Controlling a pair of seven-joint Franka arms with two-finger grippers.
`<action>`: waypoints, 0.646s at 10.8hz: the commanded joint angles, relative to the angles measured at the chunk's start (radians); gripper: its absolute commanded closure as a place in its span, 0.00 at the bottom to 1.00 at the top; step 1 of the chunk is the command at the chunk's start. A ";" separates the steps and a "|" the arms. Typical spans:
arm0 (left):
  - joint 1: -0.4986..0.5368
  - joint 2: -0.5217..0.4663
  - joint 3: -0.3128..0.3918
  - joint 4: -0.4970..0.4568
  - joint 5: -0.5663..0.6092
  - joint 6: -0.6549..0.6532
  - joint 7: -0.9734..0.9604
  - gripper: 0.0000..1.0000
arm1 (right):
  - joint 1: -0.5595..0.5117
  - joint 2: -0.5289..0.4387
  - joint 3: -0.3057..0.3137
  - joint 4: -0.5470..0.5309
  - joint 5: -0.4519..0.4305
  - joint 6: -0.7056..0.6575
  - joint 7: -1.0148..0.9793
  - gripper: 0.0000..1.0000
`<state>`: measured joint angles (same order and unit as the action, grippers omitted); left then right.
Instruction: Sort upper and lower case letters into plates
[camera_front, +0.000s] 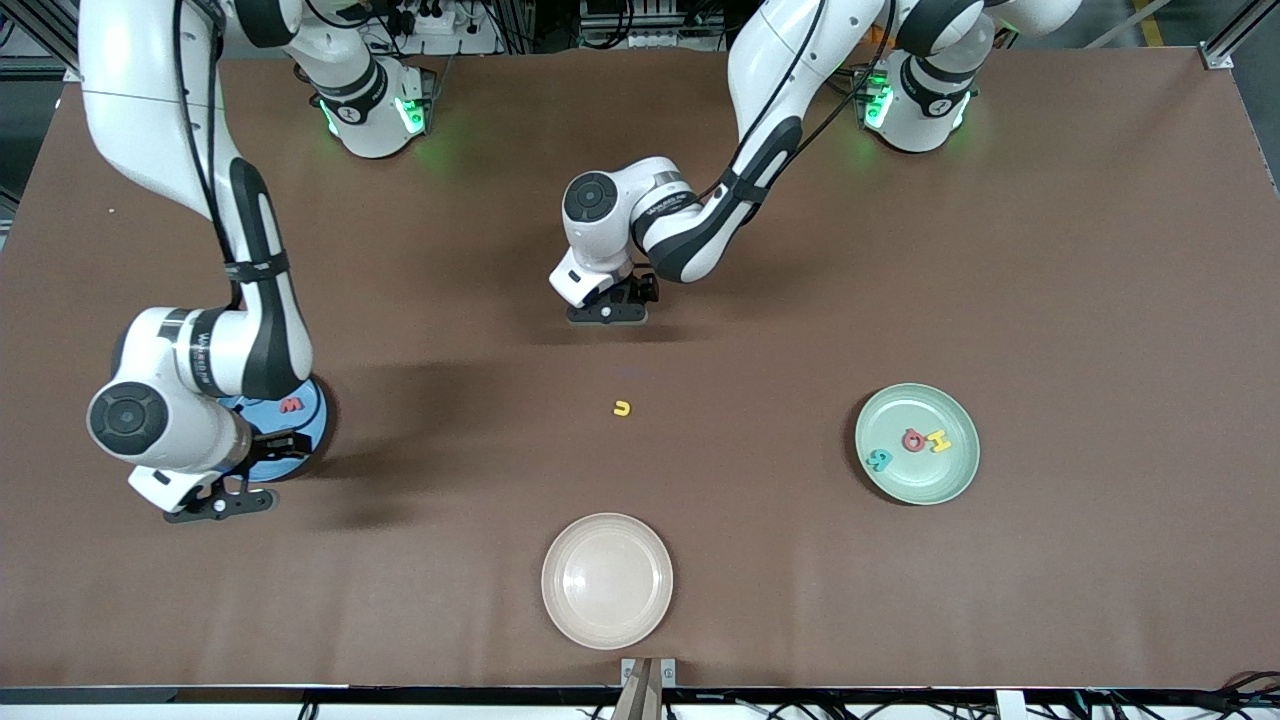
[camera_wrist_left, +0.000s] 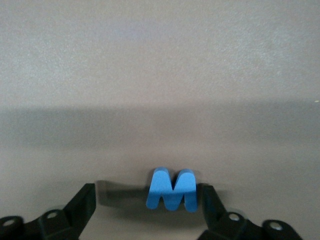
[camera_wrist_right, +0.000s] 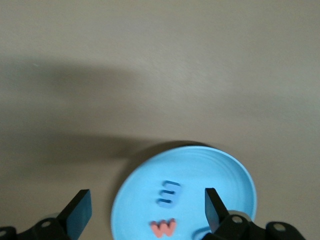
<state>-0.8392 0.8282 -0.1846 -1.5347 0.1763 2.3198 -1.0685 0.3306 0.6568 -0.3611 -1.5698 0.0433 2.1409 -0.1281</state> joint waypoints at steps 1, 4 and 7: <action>-0.009 0.012 0.007 0.018 0.019 0.015 0.012 0.12 | 0.060 0.009 -0.001 -0.016 0.018 0.036 0.126 0.00; -0.014 0.025 0.007 0.018 0.020 0.035 0.010 0.29 | 0.086 0.006 -0.001 -0.007 0.023 0.027 0.178 0.00; -0.015 0.026 0.007 0.018 0.020 0.035 0.007 0.59 | 0.119 0.012 0.026 0.007 0.023 0.036 0.345 0.00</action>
<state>-0.8462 0.8320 -0.1850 -1.5265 0.1763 2.3396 -1.0645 0.4389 0.6709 -0.3516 -1.5702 0.0549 2.1722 0.1468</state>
